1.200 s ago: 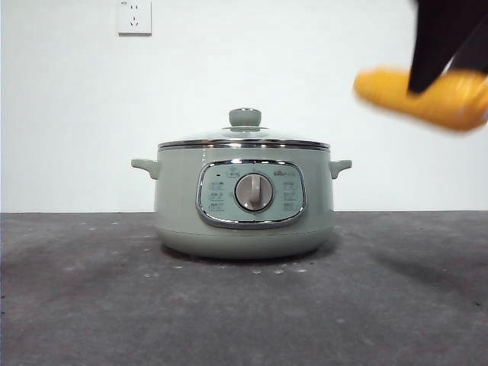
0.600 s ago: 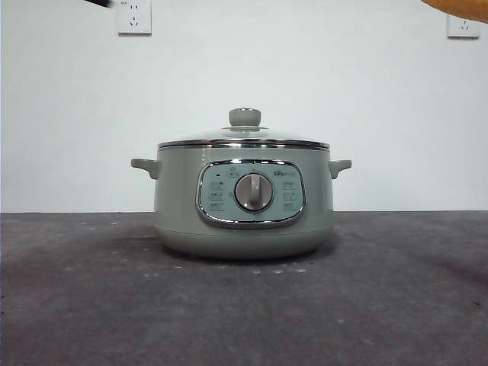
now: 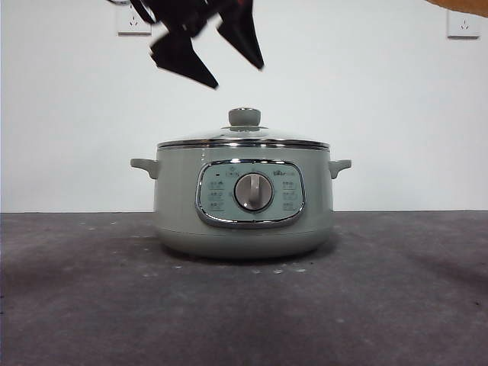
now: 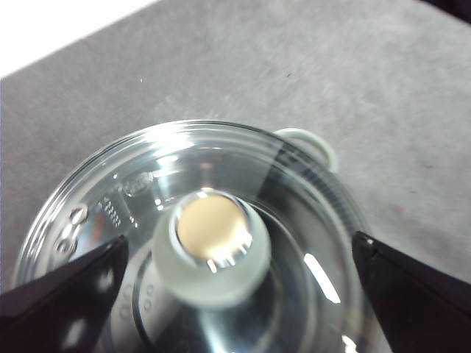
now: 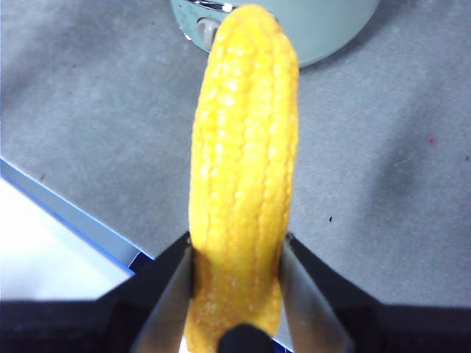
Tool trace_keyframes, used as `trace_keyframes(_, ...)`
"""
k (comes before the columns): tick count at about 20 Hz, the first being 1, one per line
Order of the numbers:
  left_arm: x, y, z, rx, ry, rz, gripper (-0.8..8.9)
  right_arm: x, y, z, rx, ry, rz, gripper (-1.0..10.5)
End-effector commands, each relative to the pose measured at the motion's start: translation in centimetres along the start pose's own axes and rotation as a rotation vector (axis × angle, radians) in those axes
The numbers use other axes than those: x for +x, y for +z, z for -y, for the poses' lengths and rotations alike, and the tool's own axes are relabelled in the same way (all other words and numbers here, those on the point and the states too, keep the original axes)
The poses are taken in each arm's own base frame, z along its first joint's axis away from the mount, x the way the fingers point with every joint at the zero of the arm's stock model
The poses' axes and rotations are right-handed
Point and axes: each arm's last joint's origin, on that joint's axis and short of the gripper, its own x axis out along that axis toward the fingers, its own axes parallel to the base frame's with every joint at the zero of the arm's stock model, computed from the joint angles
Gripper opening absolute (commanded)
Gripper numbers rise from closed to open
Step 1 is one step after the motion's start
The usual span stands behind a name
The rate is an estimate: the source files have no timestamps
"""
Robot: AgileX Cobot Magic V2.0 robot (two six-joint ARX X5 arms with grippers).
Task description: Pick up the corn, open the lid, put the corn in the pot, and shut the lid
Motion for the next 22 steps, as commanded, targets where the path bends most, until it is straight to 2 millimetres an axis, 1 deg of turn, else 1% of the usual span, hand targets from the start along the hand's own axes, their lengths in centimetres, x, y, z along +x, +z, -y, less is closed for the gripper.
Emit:
trace_keyframes(1,2.0,-0.5,-0.4,0.016,-0.005,-0.012,6.29,-0.1,0.0,0.0,0.009,0.003,0.011,-0.1)
trace_keyframes(3,3.5,-1.0,-0.7,0.013,-0.005,-0.023,6.29,-0.2,0.0,0.0,0.008,0.004,0.017,-0.1)
trace_keyframes(6,4.9,-1.7,-1.1,0.007,0.025,-0.051,6.28,-0.2,0.0,0.0,0.009,0.003,0.016,-0.1)
trace_keyframes(11,5.5,-2.0,-1.3,0.006,0.038,-0.058,6.21,-0.2,0.0,0.0,0.008,0.003,0.017,-0.1)
trace_keyframes(12,5.6,-2.1,-1.3,0.006,0.037,-0.059,5.78,-0.2,0.0,0.0,0.008,0.003,0.017,-0.1)
trace_keyframes(13,5.8,-2.1,-1.3,0.005,0.037,-0.06,4.78,-0.2,0.0,0.0,0.008,0.003,0.017,-0.1)
trace_keyframes(14,5.9,-2.2,-1.3,0.005,0.037,-0.062,4.05,-0.2,0.0,0.0,0.008,0.003,0.017,-0.1)
trace_keyframes(16,6.1,-2.3,-1.4,0.004,0.036,-0.067,3.17,-0.2,0.0,0.0,0.008,0.003,0.017,-0.1)
trace_keyframes(19,6.2,-2.3,-1.4,0.004,0.036,-0.064,1.18,-0.2,0.0,0.0,0.008,0.003,0.017,-0.1)
trace_keyframes(21,6.2,-2.3,-1.4,-0.002,0.037,-0.061,0.51,-0.2,0.0,0.0,0.008,0.003,0.016,-0.1)
trace_keyframes(22,6.2,-2.3,-1.4,-0.005,0.037,-0.061,0.47,-0.2,0.0,0.0,0.008,0.003,0.016,-0.1)
